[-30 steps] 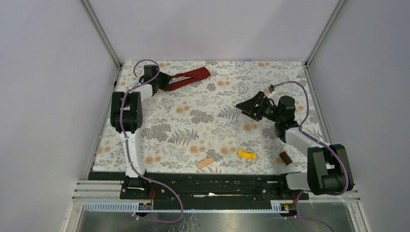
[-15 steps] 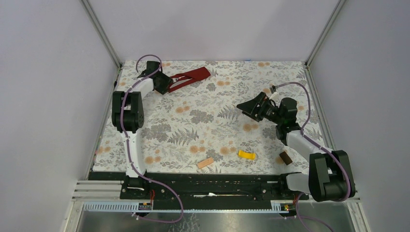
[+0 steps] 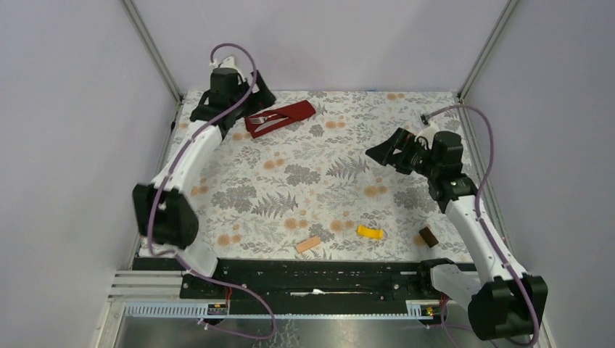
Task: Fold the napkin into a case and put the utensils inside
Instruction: Insert the knife into the folded napkin, then reset both arms
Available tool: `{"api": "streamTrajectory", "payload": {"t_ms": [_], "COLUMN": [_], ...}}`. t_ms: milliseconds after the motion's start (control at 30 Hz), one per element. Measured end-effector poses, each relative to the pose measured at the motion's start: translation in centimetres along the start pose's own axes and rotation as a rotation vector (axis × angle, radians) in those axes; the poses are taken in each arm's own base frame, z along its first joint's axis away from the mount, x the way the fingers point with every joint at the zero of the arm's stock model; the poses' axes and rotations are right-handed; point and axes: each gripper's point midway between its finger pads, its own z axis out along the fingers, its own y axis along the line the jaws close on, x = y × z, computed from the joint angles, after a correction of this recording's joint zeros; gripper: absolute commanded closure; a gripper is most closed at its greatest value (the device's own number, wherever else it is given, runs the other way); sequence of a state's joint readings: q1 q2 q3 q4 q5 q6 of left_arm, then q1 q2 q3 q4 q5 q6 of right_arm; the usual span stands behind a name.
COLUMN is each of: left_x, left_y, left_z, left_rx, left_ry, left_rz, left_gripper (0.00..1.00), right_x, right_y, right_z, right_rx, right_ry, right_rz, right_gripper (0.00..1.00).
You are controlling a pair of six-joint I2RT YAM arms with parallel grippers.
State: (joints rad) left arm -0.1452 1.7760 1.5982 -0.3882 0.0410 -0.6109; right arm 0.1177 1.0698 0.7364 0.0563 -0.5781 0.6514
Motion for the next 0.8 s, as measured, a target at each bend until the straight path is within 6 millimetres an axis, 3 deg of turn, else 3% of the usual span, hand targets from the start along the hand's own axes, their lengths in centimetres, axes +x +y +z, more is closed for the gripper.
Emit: {"api": "streamTrajectory", "payload": {"t_ms": [133, 167, 233, 333, 500, 700, 800], "left_x": [1.6, 1.9, 1.5, 0.1, -0.1, -0.6, -1.0], "left_y": [-11.2, -13.0, -14.7, -15.2, -14.8, -13.6, -12.9], "left_z": [-12.0, -15.1, -20.2, -27.5, -35.9, -43.2, -45.9], "left_rx": [0.342, 0.426, 0.535, 0.664, 0.813, 0.890, 0.901], "left_ry": [-0.077, -0.101, -0.156, -0.281, -0.424, -0.579, -0.650], "left_rz": [0.246, 0.290, 0.338, 0.383, 0.424, 0.450, 0.456], "left_gripper": [0.01, 0.01, 0.01, 0.01, 0.01, 0.01, 0.01], "right_x": [-2.8, -3.2, -3.8, -4.5, -6.4, -8.0, -8.3], "right_y": [2.1, 2.5, 3.5, 5.4, 10.5, 16.2, 17.8], "right_z": [-3.6, -4.7, -7.1, -10.9, -17.3, -25.4, -27.9], "right_rx": [0.112, 0.140, 0.194, 0.244, 0.251, 0.229, 0.221], "right_ry": [-0.058, -0.066, -0.082, -0.114, -0.240, -0.457, -0.534], "right_rz": [-0.143, -0.172, -0.224, -0.285, -0.393, -0.491, -0.509], "right_gripper": [0.00, 0.00, 0.00, 0.00, 0.00, 0.00, 0.00]}}
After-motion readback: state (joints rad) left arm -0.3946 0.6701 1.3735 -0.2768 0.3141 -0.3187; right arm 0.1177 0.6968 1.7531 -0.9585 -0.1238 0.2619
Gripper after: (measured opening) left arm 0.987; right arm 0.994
